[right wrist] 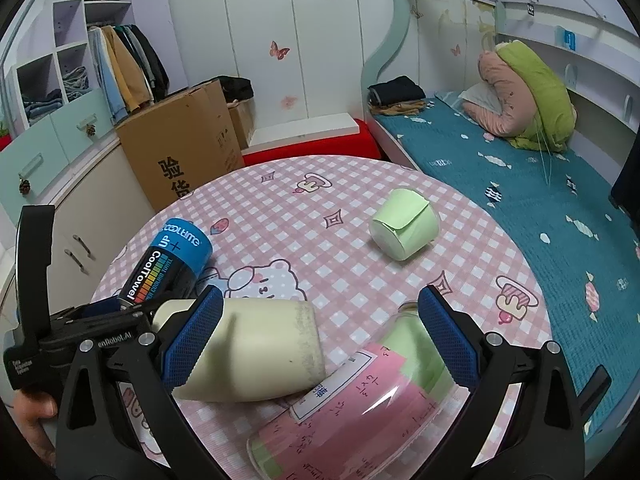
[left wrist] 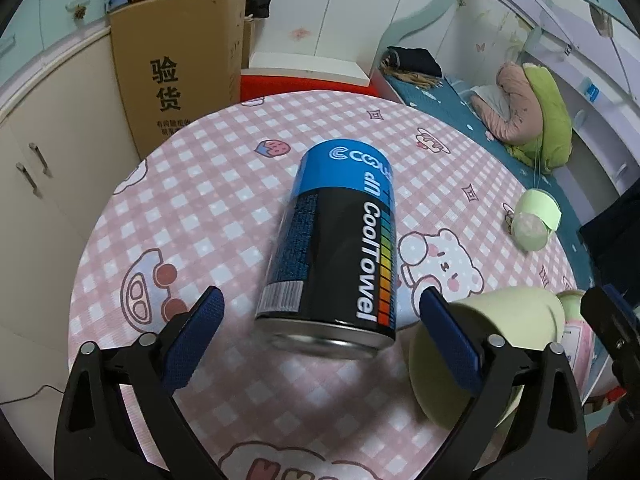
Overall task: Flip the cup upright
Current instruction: 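Close the right tool's fingers around the blue CoolTowel can's body, then lift the can with the right tool and rotate it open end up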
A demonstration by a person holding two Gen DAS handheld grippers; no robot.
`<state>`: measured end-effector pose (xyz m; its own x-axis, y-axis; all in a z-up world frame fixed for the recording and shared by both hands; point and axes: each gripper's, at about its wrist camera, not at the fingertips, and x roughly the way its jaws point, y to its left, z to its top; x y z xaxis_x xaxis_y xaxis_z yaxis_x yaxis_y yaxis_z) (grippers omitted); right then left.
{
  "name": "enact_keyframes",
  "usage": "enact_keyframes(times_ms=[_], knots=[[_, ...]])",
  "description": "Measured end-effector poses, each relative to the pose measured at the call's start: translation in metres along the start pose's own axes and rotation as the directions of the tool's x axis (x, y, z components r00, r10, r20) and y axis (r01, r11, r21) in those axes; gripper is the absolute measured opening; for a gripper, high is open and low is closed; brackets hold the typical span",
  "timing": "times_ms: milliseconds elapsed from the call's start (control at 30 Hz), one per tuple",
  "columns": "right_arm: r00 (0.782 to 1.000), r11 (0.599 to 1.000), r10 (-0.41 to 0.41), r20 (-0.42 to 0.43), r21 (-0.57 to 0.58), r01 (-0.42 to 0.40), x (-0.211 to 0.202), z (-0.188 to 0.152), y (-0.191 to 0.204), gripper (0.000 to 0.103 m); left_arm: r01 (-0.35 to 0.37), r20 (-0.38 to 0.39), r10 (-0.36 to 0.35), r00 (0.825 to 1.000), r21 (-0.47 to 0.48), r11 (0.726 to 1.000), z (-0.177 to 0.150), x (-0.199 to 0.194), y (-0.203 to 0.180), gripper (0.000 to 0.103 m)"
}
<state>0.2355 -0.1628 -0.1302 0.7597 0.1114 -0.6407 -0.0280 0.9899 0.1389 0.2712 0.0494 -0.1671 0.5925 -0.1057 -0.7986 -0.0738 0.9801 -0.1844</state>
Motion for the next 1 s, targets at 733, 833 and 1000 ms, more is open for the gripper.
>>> enact_keyframes(times_ms=[733,833,1000], knots=[[1.000,1.000,0.005,-0.029,-0.021,-0.005,-0.035,-0.034,0.012,0.098,0.031,-0.021,-0.031,0.999,-0.019,0.999,-0.052,-0.053,0.015,0.065],[0.999,0.999,0.006,-0.032,-0.032,-0.007,-0.050,-0.045,0.017,0.098,0.037,-0.026,-0.037,0.999,-0.017,0.999,-0.069,-0.063,0.016,0.065],[1.000,0.999,0.012,-0.028,-0.043,-0.013,-0.074,-0.060,0.024,0.098,0.044,-0.021,-0.045,0.999,-0.009,0.999,-0.092,-0.079,0.016,0.065]])
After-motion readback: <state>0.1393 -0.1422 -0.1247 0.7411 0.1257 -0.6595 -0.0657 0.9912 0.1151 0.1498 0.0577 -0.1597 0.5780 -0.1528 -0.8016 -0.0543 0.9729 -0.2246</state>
